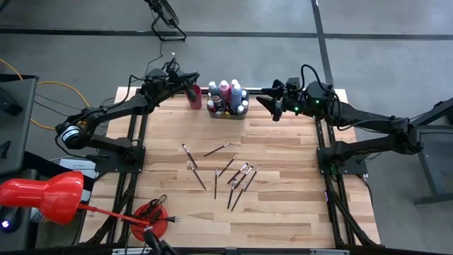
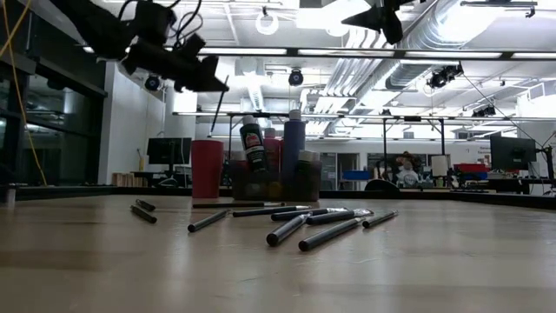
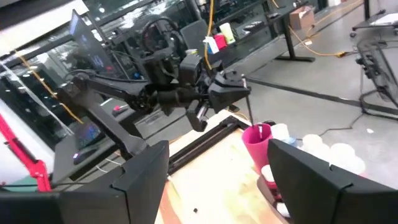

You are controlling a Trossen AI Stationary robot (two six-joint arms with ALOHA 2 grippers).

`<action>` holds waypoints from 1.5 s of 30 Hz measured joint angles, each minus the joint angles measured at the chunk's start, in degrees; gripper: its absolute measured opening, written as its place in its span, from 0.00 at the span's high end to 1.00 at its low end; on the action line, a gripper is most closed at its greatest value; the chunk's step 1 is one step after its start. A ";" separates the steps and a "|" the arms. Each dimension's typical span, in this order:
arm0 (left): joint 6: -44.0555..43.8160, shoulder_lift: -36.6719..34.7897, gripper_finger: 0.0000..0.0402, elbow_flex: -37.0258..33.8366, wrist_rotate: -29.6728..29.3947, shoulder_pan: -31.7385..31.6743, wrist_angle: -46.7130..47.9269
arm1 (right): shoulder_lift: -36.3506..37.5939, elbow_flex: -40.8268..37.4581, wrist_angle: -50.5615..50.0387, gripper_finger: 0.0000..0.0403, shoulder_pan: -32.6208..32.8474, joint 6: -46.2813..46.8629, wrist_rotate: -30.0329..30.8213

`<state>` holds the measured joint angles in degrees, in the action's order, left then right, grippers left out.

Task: Pick & Place Paint Supplies
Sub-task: Put the black paint brush into the pink cup

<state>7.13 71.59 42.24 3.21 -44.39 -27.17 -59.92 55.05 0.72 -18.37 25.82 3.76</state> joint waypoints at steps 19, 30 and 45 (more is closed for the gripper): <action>-1.46 0.28 0.85 -4.44 -3.86 -0.72 2.72 | -0.04 -0.03 -6.20 0.34 4.19 3.27 9.80; 3.46 0.28 0.83 -4.44 -4.08 -0.63 3.31 | 0.01 -0.04 -12.00 0.34 5.83 11.70 11.10; 6.14 -3.55 0.75 -4.44 4.59 -0.62 0.63 | 4.35 -0.04 -46.95 0.34 10.44 54.80 -7.22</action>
<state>13.27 68.04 37.80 7.80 -45.00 -26.54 -55.57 55.00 -46.22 -7.93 80.62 -3.46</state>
